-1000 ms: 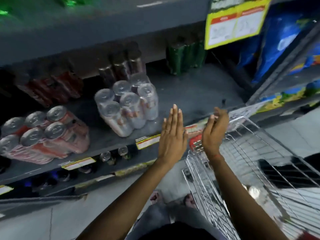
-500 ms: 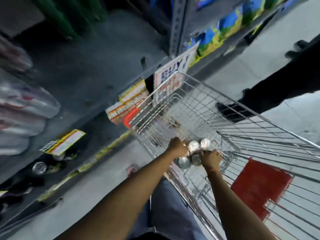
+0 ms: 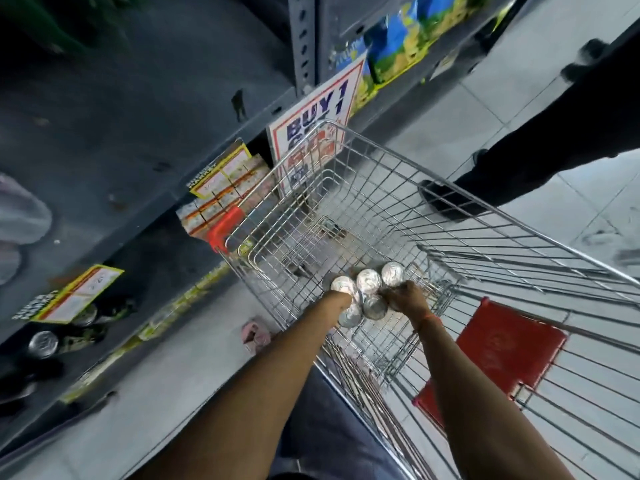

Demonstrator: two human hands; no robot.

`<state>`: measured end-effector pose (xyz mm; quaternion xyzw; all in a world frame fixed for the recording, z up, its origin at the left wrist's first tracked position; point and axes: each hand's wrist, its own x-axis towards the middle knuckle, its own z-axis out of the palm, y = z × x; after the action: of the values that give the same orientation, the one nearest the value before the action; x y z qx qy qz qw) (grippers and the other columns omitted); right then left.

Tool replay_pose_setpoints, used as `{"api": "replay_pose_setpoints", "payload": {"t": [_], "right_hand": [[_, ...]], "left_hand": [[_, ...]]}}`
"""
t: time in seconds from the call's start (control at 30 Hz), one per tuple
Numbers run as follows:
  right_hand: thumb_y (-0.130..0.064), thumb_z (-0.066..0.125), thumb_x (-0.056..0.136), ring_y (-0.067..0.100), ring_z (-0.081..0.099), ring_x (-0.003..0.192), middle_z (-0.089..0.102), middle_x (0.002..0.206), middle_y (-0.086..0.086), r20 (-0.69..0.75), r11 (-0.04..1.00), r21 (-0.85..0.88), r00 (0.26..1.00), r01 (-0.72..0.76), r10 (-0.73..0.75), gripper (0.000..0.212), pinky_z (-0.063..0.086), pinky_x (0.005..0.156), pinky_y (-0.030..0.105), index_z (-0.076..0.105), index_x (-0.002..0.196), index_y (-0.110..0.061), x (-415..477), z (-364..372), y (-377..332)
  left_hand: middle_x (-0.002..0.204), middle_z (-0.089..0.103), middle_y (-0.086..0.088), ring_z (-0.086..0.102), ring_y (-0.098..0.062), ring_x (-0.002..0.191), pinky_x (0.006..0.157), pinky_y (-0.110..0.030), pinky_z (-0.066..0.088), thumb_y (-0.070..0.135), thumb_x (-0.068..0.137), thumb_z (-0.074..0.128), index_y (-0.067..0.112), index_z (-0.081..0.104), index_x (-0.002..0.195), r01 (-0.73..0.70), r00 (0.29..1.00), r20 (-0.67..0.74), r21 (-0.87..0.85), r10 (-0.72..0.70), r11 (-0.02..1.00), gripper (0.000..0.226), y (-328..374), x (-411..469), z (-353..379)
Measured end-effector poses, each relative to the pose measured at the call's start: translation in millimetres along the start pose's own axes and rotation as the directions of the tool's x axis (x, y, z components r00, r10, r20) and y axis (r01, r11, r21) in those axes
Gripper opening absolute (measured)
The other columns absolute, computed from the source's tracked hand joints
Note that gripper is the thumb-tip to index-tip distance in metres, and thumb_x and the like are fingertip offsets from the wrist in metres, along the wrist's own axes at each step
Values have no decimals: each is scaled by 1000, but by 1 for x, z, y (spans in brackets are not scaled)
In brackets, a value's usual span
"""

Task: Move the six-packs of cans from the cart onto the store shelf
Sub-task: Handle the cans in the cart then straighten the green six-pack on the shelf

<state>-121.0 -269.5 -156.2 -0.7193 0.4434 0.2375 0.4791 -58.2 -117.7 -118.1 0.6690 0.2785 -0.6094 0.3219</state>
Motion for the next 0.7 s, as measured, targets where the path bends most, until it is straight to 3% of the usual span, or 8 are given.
{"api": "replay_pose_setpoints", "payload": {"t": [0.1, 0.17, 0.23, 0.33, 0.43, 0.5, 0.6, 0.7], "right_hand": [[-13, 71, 83, 16, 54, 64, 63, 68, 6, -19, 997, 1, 997, -77, 77, 17, 42, 42, 12, 66, 67, -7, 1, 1, -6], [-16, 71, 84, 18, 56, 77, 62, 79, 12, -52, 996, 9, 994, -94, 95, 18, 47, 57, 21, 71, 84, 2, -1, 2, -13], [-24, 70, 84, 24, 59, 80, 63, 80, 21, -93, 998, 6, 993, -70, 70, 33, 53, 76, 39, 69, 83, 9, -4, 3, -25], [-46, 65, 84, 29, 60, 82, 62, 85, 22, -195, 995, 87, 978, -55, 71, 51, 52, 86, 45, 64, 79, 4, -17, 0, -53], [-62, 56, 82, 31, 62, 83, 64, 87, 19, -220, 998, 63, 975, -7, 21, 64, 50, 79, 33, 70, 98, -1, -34, -7, -90], [-66, 56, 79, 27, 61, 75, 64, 78, 12, -194, 993, 96, 980, 71, -51, 62, 50, 74, 31, 70, 85, -6, -52, -13, -118], [-62, 62, 79, 20, 46, 57, 47, 55, 2, -303, 944, 95, 913, 315, -274, 54, 38, 58, 27, 45, 57, -16, -84, -20, -159], [-64, 66, 73, 23, 54, 59, 54, 60, 6, -400, 852, 127, 812, 508, -424, 54, 46, 64, 35, 46, 61, -15, -120, -20, -207]], "left_hand": [[132, 54, -22, 55, -35, 120, 102, -45, 48, 16, 95, 46, -4, 46, 130, -8, 1000, -14, -94, 7, 996, 40, -4, -4, -3], [104, 62, -18, 64, -30, 94, 79, -36, 56, 19, 95, 46, -1, 52, 115, -51, 997, -65, -120, 43, 991, 29, -3, -10, -7], [83, 57, -11, 58, -22, 73, 55, -26, 48, 19, 95, 45, 3, 53, 110, -84, 991, -116, -105, 71, 991, 23, -1, -19, -15], [111, 60, -18, 56, -24, 78, 75, -34, 56, 14, 96, 49, -3, 49, 127, -113, 990, -104, -146, 98, 983, 36, -2, -35, -33], [122, 58, -20, 57, -25, 92, 82, -36, 54, 13, 96, 50, -3, 47, 131, -199, 978, -115, -257, 175, 946, 39, -4, -66, -62], [128, 58, -19, 57, -28, 112, 91, -39, 53, 14, 96, 51, -2, 50, 128, -288, 957, -129, -317, 260, 904, 37, -5, -95, -83], [99, 64, -13, 60, -26, 100, 83, -32, 51, 18, 96, 52, 3, 61, 102, -458, 888, -197, -308, 415, 834, 19, -8, -144, -115], [89, 57, -13, 55, -21, 84, 77, -34, 49, 13, 95, 53, 9, 62, 90, -626, 773, -313, -233, 552, 745, 11, -9, -195, -144]]}}
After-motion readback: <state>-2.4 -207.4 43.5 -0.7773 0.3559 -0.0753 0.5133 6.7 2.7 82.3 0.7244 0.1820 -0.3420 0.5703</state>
